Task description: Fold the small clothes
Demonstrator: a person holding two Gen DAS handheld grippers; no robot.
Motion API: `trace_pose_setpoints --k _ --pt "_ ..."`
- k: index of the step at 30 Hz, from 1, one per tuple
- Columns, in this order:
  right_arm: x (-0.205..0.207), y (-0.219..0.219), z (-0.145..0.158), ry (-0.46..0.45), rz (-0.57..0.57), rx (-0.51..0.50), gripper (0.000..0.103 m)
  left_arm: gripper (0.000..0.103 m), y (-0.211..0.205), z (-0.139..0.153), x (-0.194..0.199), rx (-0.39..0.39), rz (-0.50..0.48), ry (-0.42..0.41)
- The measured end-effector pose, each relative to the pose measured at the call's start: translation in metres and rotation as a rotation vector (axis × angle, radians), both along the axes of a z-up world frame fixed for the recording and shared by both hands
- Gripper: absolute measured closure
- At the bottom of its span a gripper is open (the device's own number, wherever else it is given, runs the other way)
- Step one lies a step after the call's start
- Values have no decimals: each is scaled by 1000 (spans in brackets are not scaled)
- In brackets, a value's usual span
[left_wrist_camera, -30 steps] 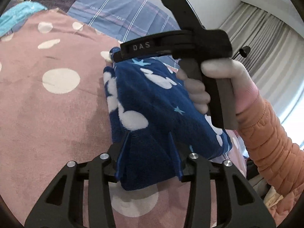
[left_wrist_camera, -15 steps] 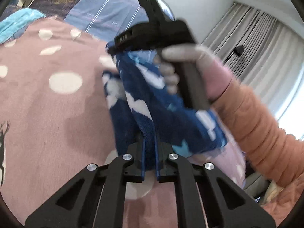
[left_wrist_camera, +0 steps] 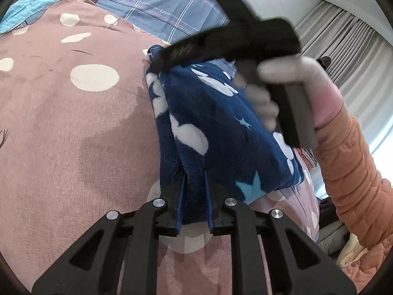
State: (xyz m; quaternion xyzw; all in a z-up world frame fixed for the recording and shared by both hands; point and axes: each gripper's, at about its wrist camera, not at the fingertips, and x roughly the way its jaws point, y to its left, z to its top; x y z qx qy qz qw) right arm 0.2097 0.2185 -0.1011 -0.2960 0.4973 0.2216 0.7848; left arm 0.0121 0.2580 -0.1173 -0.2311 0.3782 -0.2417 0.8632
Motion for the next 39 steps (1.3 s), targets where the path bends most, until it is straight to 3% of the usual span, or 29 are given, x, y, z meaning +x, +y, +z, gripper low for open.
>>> trace_pose_setpoints --k 3,6,7,9,13,19,20,22,23,24,26,27,31,33,35,38,39 --pt "9 2 -24 -53 -9 20 54 87 -3 0 4 27 12 14" --pt "16 -19 -7 -4 -47 178 55 85 -5 -1 5 41 14 29" --pt "12 -33 4 -9 -75 230 60 85 -6 0 4 51 15 32" --pt "-3 -61 28 -57 -111 298 60 85 -5 2 -1 65 21 24" --pt "-61 -159 71 -232 -248 408 60 78 2 12 -14 113 63 -10" --pt "-131 -263 63 -280 -470 535 59 79 3 55 -23 124 102 -154" --pt "-142 -273 55 -288 -502 545 53 79 -5 59 -20 144 96 -167" --pt "-149 -279 28 -224 -532 518 39 75 -22 61 -12 172 64 -186" --pt "-150 -279 5 -164 -538 507 39 66 -32 56 -7 205 50 -174" --pt "-155 -283 -5 -187 -535 535 38 62 -42 47 0 266 53 -145" --pt "-163 -287 -6 -219 -528 570 39 53 -59 18 12 396 68 -78" --pt "-163 -287 -4 -207 -535 578 39 53 -62 13 11 426 81 -88" --pt "-162 -284 0 -197 -540 559 40 47 -63 17 12 468 98 -93" --pt "-162 -281 12 -197 -551 535 44 43 -61 13 12 468 105 -68" --pt "-162 -279 34 -230 -538 586 55 39 -54 9 15 420 104 -46" --pt "-151 -278 47 -301 -543 583 51 37 -42 6 17 330 104 -11" --pt "-141 -279 40 -270 -554 573 50 37 -42 7 15 319 103 -10"
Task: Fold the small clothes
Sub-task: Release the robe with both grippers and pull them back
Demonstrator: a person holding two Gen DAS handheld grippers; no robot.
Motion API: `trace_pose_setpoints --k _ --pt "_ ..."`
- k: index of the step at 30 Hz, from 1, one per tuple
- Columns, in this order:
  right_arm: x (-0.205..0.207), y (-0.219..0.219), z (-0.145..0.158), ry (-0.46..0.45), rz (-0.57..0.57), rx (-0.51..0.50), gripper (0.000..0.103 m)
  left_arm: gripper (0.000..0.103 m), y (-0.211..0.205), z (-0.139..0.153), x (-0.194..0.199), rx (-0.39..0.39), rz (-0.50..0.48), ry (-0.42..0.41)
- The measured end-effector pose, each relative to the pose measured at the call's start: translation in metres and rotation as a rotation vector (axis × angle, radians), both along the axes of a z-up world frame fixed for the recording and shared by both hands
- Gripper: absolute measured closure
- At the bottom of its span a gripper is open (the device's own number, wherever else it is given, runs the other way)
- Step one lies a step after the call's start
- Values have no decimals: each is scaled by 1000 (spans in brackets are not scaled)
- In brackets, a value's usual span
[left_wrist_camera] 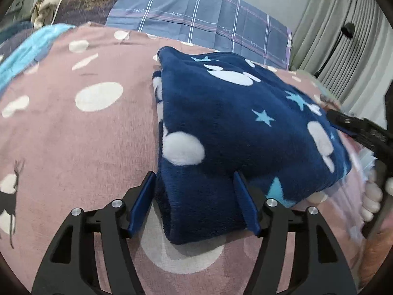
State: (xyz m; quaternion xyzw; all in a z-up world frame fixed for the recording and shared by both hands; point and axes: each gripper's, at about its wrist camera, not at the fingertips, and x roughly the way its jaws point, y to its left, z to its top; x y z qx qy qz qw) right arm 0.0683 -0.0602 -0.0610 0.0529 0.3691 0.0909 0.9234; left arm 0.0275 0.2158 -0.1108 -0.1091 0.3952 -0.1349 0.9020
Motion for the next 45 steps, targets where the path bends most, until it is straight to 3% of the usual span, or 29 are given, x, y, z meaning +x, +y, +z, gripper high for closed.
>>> trace_pose_setpoints --k 2,4,5,8,11,13,14,15,16,19,21,23,26,28,31,32,35,38,42,45 --pt "24 -6 -47 167 3 50 49 36 -2 -1 0 4 -2 0" --pt "15 -2 -48 91 23 -13 50 36 -3 -2 1 3 -5 3" --pt "14 1 -43 96 24 -41 50 36 -2 -2 2 -1 -5 5" --pt "28 -4 -17 122 18 29 50 36 0 -3 3 -29 -9 11" --pt "51 -5 12 14 -11 5 50 36 0 -3 4 -33 -12 11" --pt "76 -2 1 58 -19 -1 50 35 -1 -3 5 -33 -12 10" --pt "97 -2 -27 176 -22 16 49 35 0 -3 5 -35 -12 10" --pt "105 -5 -50 217 -22 40 49 35 0 -3 5 -43 -14 10" --pt "100 -4 -51 162 -14 20 49 34 1 -3 5 -49 -16 9" --pt "94 3 -40 169 -8 -40 48 34 3 -4 6 -59 -18 12" --pt "103 -3 -25 214 -30 4 49 34 3 -4 6 -61 -19 12" --pt "114 -2 3 156 -13 45 49 34 4 -4 7 -68 -22 14" --pt "145 15 29 45 -21 -20 41 34 4 -4 8 -73 -22 14" --pt "177 19 20 64 -37 -30 40 34 5 -4 8 -74 -22 15" --pt "239 10 -64 314 -96 -49 38 33 5 -4 9 -81 -24 14" --pt "238 12 -62 270 -96 -72 36 32 5 -4 9 -85 -28 12" --pt "236 27 -57 248 -98 -183 37 31 6 -5 10 -92 -30 16" --pt "228 13 -44 235 -89 -109 39 31 7 -5 10 -101 -31 17" --pt "178 3 0 131 -41 -27 41 31 11 -5 9 -116 -27 7" --pt "108 27 22 20 135 -102 39 31 12 -5 8 -130 -24 2"
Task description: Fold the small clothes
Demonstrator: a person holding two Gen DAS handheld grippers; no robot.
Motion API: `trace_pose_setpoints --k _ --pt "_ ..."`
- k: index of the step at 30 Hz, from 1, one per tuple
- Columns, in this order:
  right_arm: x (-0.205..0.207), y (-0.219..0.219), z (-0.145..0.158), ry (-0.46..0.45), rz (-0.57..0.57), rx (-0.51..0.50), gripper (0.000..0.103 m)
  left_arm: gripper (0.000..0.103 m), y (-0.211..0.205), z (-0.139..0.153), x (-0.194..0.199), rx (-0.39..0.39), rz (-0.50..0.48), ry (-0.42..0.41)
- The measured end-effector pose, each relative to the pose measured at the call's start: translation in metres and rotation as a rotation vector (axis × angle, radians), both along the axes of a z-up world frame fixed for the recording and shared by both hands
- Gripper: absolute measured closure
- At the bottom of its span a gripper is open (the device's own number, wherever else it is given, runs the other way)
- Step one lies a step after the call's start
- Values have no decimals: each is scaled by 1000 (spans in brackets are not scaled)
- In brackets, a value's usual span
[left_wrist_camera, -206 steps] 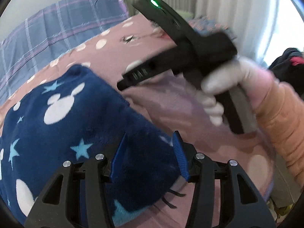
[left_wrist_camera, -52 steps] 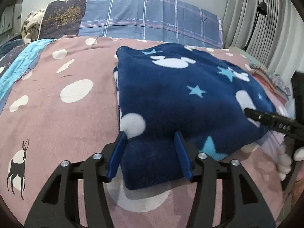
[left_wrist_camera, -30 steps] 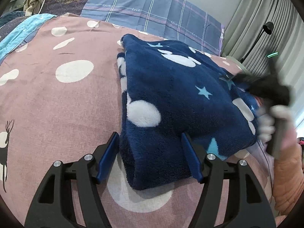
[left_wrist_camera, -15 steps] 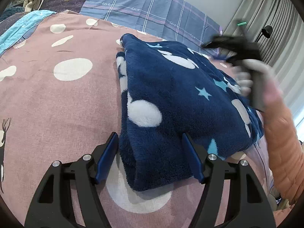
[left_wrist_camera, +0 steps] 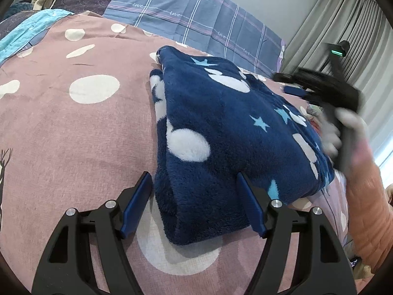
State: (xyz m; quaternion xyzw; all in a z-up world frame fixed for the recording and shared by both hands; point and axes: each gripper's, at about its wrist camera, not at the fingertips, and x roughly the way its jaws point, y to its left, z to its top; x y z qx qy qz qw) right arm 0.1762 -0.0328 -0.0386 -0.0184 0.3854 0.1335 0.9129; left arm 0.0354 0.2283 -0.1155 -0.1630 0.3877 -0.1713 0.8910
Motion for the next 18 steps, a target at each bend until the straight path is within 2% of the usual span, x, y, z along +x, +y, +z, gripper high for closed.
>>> trace_pose_setpoints --k 2,5,8,12,18 --pt "-46 17 4 -54 105 -74 35 31 1 1 -2 -5 7 -5" --pt "-113 44 -3 -102 270 -156 35 31 9 7 -8 -21 38 -23" --pt "-160 73 -16 -110 387 -218 34 31 24 15 -21 -55 79 -50" --pt "-196 115 -38 -142 521 -342 34 31 45 24 -39 -30 144 -69" --pt "-203 156 -54 -147 578 -395 34 31 61 30 -52 -43 165 -80"
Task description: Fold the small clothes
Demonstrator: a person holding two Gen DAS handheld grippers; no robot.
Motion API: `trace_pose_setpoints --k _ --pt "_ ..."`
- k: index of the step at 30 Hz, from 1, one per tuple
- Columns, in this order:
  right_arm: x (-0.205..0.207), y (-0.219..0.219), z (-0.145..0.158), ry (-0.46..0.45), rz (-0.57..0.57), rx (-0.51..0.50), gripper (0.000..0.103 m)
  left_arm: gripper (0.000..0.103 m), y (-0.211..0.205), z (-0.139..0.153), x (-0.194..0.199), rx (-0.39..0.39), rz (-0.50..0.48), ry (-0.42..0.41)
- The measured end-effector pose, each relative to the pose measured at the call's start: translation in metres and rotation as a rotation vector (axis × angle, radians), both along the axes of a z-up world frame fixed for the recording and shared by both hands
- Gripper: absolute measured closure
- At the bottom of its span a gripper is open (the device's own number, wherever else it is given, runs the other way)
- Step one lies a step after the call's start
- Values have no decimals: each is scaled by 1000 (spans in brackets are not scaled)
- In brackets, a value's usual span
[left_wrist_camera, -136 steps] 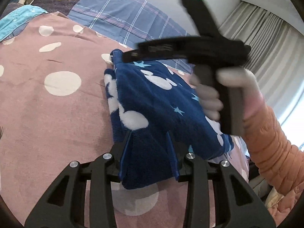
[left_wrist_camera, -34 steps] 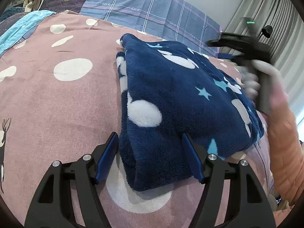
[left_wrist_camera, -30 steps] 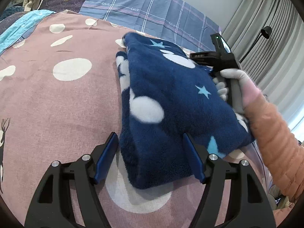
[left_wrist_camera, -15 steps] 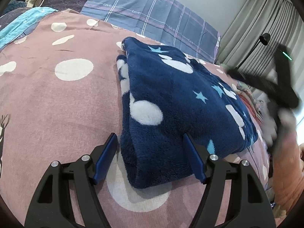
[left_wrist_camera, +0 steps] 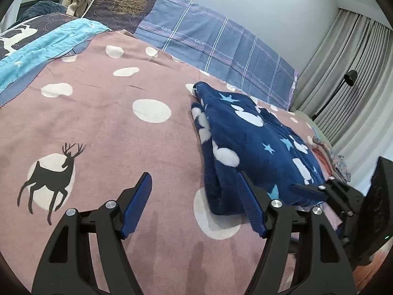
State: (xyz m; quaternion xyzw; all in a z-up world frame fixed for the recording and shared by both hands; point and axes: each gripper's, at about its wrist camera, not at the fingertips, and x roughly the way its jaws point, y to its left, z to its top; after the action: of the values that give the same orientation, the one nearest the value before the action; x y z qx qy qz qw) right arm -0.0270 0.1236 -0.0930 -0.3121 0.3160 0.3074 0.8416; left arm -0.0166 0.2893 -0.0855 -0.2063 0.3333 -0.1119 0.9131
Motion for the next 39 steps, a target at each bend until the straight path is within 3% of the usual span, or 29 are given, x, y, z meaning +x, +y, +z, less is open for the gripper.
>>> trace_pose_setpoints --k 6,9,14,18,21,23,27,28,30,31,32,34,39 --pt "7 16 -17 22 0 -46 34 31 7 8 15 -42 -49 -10" --pt "7 17 -21 9 10 -63 34 31 5 10 38 -80 -131 16" --pt "9 28 -24 -28 18 -91 36 31 -6 5 109 -212 -296 94" --pt "14 37 -27 -37 13 -111 36 31 -15 -17 165 -285 -327 179" --pt "21 43 -29 -42 18 -120 36 31 -22 -36 195 -308 -329 228" --pt "25 48 -31 -59 23 -132 36 31 -27 -39 202 -310 -340 207" --pt "29 61 -40 -160 32 -160 40 31 -39 -39 217 -297 -372 207" --pt "29 63 -42 -188 30 -168 45 35 -41 -39 221 -292 -374 206" --pt "28 65 -45 -243 20 -184 59 56 -40 -40 227 -295 -367 214" --pt "27 63 -44 -250 22 -177 67 70 -38 -43 229 -332 -367 223" --pt "26 59 -39 -246 26 -153 77 74 -33 -44 230 -365 -366 218" --pt "27 49 -27 -217 11 -95 81 76 -29 -40 227 -400 -358 190" --pt "39 14 20 -148 -65 128 83 76 -39 0 216 -380 -356 105"
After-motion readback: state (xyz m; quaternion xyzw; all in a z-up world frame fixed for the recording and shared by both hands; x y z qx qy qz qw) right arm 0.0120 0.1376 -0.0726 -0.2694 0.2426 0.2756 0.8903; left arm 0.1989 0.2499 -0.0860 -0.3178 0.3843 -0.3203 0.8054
